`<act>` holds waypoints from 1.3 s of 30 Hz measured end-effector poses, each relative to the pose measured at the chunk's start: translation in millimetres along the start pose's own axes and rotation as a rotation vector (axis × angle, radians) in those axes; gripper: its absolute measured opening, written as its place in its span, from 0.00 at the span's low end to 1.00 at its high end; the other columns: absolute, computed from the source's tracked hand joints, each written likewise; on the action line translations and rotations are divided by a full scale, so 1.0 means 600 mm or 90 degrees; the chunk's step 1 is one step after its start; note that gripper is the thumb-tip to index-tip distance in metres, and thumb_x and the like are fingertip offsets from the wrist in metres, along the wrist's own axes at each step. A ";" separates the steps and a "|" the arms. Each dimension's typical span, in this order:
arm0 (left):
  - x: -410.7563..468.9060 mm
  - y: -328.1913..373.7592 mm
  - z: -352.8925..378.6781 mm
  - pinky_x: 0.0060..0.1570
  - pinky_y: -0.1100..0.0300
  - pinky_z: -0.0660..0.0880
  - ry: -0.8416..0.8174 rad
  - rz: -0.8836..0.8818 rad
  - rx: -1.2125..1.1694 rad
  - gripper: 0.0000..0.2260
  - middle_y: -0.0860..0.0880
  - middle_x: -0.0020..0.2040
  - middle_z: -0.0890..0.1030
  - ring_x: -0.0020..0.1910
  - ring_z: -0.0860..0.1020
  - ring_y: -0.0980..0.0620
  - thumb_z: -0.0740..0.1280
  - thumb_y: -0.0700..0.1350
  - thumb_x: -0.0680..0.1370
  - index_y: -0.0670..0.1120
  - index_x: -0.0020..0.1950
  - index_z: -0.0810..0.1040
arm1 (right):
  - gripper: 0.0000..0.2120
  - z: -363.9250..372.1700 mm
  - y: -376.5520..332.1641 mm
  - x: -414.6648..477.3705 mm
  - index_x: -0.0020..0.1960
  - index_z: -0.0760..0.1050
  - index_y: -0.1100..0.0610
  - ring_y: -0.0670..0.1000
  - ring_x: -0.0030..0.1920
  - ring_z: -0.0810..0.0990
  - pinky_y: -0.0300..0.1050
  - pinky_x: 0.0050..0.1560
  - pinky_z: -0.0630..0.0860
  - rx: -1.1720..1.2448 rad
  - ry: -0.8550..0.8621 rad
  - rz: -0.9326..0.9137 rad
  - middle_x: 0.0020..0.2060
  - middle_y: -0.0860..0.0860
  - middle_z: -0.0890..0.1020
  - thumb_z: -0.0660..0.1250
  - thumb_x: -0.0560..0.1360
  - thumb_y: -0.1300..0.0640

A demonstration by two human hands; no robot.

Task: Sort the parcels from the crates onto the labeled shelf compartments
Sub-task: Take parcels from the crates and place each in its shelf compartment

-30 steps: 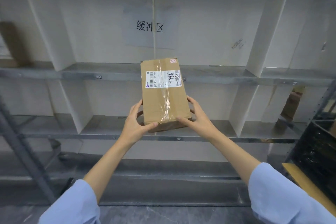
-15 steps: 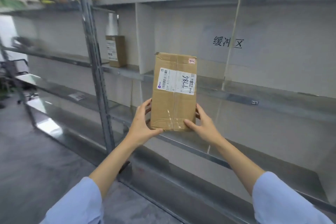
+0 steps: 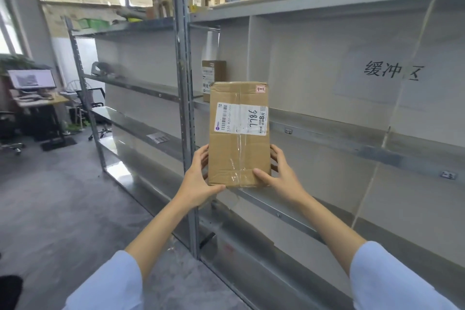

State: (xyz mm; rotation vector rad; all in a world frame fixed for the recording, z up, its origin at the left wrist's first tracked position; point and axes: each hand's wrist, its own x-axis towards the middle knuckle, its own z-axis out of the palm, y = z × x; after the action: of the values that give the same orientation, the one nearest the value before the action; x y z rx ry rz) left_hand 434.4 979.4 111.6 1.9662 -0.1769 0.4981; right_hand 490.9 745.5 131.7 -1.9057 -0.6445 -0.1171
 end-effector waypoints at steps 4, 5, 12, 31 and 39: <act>0.054 -0.045 -0.055 0.67 0.57 0.71 -0.008 0.014 0.005 0.47 0.58 0.71 0.66 0.71 0.66 0.58 0.81 0.40 0.66 0.60 0.73 0.54 | 0.38 0.055 -0.003 0.067 0.77 0.53 0.48 0.47 0.70 0.68 0.45 0.69 0.66 -0.004 0.021 0.003 0.72 0.43 0.66 0.72 0.75 0.50; 0.070 -0.057 -0.071 0.67 0.56 0.71 -0.014 0.018 0.008 0.47 0.59 0.71 0.65 0.71 0.66 0.57 0.81 0.40 0.66 0.60 0.73 0.54 | 0.38 0.071 -0.006 0.084 0.77 0.53 0.49 0.48 0.70 0.68 0.45 0.69 0.66 -0.005 0.028 0.004 0.73 0.45 0.66 0.72 0.75 0.50; 0.172 -0.150 -0.177 0.67 0.49 0.72 -0.049 0.031 0.026 0.48 0.57 0.71 0.66 0.70 0.68 0.56 0.81 0.43 0.65 0.59 0.74 0.54 | 0.41 0.179 -0.016 0.197 0.77 0.52 0.50 0.46 0.66 0.68 0.44 0.66 0.67 -0.021 0.070 0.020 0.74 0.48 0.66 0.74 0.73 0.50; 0.380 -0.290 -0.264 0.63 0.61 0.71 -0.050 0.101 0.031 0.47 0.62 0.70 0.62 0.68 0.65 0.61 0.80 0.43 0.67 0.60 0.73 0.52 | 0.44 0.298 0.035 0.438 0.76 0.54 0.48 0.46 0.65 0.73 0.53 0.69 0.71 -0.023 0.173 0.050 0.66 0.40 0.70 0.78 0.69 0.47; 0.527 -0.300 -0.250 0.68 0.40 0.69 -0.084 0.166 0.005 0.44 0.57 0.74 0.64 0.73 0.65 0.56 0.79 0.45 0.68 0.60 0.74 0.54 | 0.40 0.270 0.061 0.536 0.77 0.56 0.48 0.41 0.65 0.74 0.51 0.70 0.71 -0.026 0.299 -0.004 0.68 0.41 0.73 0.76 0.72 0.52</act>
State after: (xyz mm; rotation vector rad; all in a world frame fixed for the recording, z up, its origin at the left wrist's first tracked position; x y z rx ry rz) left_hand 741.5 1223.3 148.9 1.9946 -0.5193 0.5366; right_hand 748.0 999.9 150.6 -1.8245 -0.3296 -0.5671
